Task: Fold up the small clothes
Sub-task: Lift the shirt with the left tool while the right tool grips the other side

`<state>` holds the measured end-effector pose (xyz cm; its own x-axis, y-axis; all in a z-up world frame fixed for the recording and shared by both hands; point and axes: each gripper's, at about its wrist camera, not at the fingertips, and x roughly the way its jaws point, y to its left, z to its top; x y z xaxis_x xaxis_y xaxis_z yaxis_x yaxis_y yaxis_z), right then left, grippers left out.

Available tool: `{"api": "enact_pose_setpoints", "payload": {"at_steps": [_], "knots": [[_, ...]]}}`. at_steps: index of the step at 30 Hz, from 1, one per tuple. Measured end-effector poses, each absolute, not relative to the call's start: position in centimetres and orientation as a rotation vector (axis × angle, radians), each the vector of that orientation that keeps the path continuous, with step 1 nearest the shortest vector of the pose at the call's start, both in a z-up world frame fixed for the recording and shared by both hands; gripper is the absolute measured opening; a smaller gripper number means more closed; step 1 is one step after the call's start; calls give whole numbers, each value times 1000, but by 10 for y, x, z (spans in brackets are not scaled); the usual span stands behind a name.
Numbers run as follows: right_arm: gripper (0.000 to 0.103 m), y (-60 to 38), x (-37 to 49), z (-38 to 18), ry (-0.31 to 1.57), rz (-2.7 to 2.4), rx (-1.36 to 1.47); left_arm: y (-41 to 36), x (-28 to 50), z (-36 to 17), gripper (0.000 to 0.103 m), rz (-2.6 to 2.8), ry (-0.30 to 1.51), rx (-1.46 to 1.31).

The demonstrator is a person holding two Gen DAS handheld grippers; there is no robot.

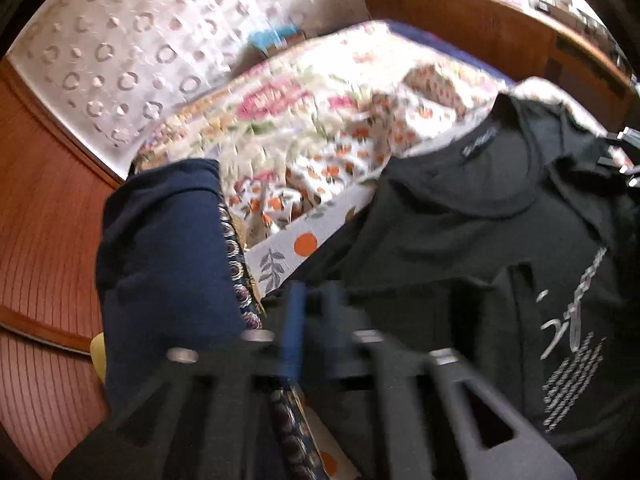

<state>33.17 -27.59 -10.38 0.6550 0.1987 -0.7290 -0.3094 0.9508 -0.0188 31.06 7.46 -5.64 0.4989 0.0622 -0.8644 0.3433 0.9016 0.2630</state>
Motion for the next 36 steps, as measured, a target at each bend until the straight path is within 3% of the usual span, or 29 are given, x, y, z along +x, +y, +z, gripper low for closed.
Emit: {"api": "enact_pose_setpoints", "payload": {"at_steps": [1, 2, 12, 13, 15, 16, 36], "knots": [[76, -276, 332, -104, 807, 289, -146, 74, 315, -62, 42, -187, 1064, 442], [76, -276, 332, -104, 807, 289, -146, 74, 322, -69, 43, -199, 1101, 451], [77, -276, 332, -105, 806, 291, -144, 66, 345, -95, 44, -236, 1231, 568], [77, -276, 332, -105, 806, 292, -144, 68, 346, -95, 40, -250, 1233, 551], [77, -276, 331, -105, 806, 291, -145, 69, 346, -95, 21, -286, 1246, 508], [77, -276, 331, -105, 806, 291, -144, 72, 347, -96, 4, -292, 1253, 489], [77, -292, 359, -100, 831, 322, -77, 56, 250, -29, 2, -290, 955, 381]]}}
